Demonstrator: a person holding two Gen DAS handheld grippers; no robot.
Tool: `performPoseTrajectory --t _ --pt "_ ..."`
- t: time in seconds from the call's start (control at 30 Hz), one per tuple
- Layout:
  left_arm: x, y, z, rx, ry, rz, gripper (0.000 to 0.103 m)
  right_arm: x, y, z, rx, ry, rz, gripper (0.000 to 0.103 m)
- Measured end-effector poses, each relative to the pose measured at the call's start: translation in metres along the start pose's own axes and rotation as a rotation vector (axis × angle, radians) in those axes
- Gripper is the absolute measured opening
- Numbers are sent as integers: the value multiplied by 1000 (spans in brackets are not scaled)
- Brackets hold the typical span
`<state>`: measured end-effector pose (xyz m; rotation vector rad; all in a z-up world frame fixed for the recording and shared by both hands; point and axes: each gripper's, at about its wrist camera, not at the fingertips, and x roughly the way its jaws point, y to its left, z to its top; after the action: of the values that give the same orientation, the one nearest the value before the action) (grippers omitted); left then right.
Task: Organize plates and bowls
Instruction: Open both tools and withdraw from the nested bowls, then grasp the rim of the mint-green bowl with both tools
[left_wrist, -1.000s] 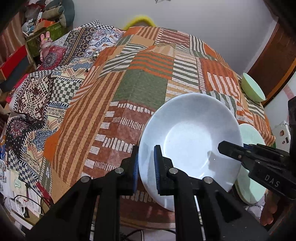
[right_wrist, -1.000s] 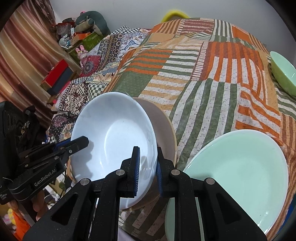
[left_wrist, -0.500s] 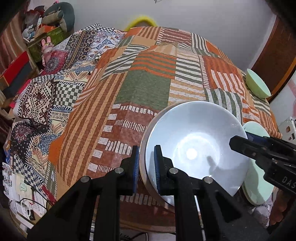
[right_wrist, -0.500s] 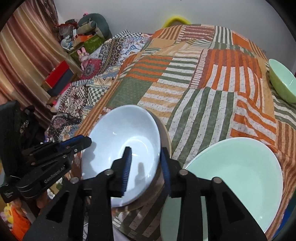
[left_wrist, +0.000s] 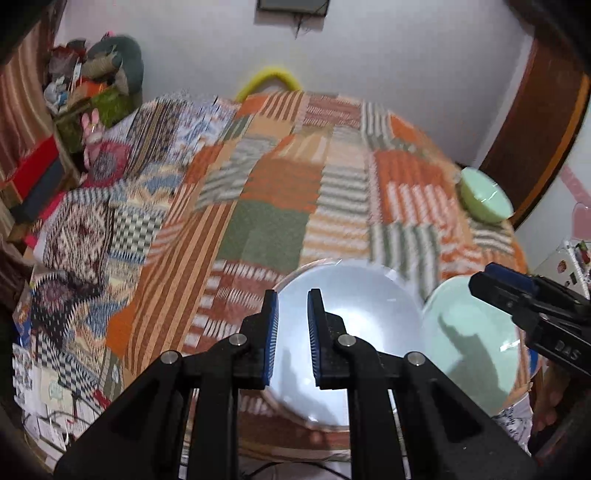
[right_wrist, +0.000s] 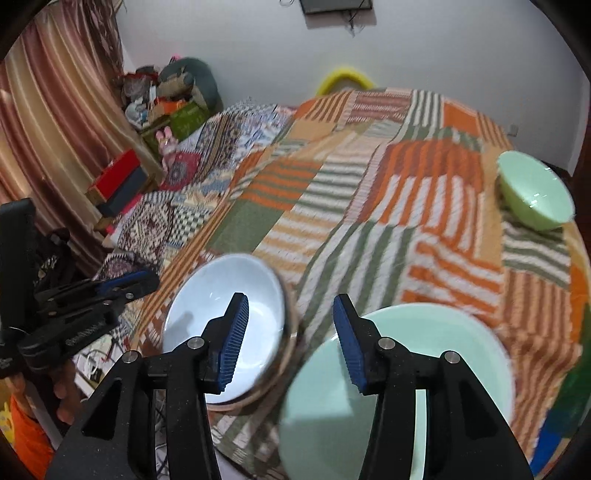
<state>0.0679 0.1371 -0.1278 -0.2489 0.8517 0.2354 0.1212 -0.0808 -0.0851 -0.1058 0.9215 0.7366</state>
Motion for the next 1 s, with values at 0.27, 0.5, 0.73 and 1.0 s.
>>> performPoseTrajectory --t 0.27,0.5,0.73,1.0 --pt "-39 -52 35 64 -138 -82 19 -57 -62 15 88 -150 -73 45" --pt "-40 -103 65 119 -210 -114 39 -93 -120 25 150 -238 -189 45" --pt "-12 -148 92 131 -209 -150 59 -102 -174 37 215 -270 -275 55" --pt "43 -178 99 168 -119 -162 62 -69 -222 45 305 -204 -320 56"
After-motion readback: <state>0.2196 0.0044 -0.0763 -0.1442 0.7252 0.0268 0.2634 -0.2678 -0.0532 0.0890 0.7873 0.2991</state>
